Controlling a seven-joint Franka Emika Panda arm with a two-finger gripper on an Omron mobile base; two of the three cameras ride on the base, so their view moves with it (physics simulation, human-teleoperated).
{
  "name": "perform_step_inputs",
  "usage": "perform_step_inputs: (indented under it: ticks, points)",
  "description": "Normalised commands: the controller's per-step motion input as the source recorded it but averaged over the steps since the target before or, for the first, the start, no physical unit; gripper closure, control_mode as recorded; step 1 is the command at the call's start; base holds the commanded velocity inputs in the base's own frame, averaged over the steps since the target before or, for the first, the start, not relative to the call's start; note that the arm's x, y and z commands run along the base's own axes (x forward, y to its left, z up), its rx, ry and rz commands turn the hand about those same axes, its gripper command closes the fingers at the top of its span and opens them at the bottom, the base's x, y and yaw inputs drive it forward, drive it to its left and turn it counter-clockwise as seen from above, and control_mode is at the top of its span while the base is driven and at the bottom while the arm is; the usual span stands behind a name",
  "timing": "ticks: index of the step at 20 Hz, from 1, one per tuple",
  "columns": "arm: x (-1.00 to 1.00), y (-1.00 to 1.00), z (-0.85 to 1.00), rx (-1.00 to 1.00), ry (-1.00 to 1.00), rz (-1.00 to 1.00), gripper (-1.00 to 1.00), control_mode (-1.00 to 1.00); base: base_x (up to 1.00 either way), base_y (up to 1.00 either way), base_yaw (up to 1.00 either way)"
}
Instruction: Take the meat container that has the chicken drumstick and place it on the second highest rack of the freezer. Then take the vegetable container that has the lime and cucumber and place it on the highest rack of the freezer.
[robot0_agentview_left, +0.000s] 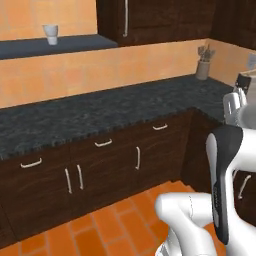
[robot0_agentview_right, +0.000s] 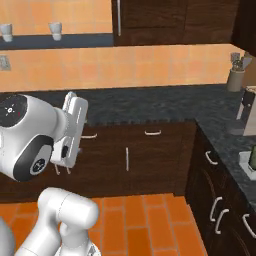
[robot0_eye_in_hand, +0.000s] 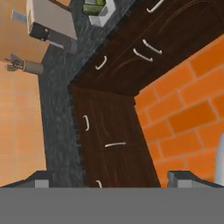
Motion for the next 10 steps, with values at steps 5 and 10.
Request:
perform_step_inputs:
  ticks: [5,10]
  points:
    - [0.00,0.00,0.00,0.00,0.00,0.00,-1.00,1.00,0.80,-0.09,-0.51]
    - [0.00,0.00,0.00,0.00,0.00,0.00,-1.00,1.00,0.74,-0.07,-0.52]
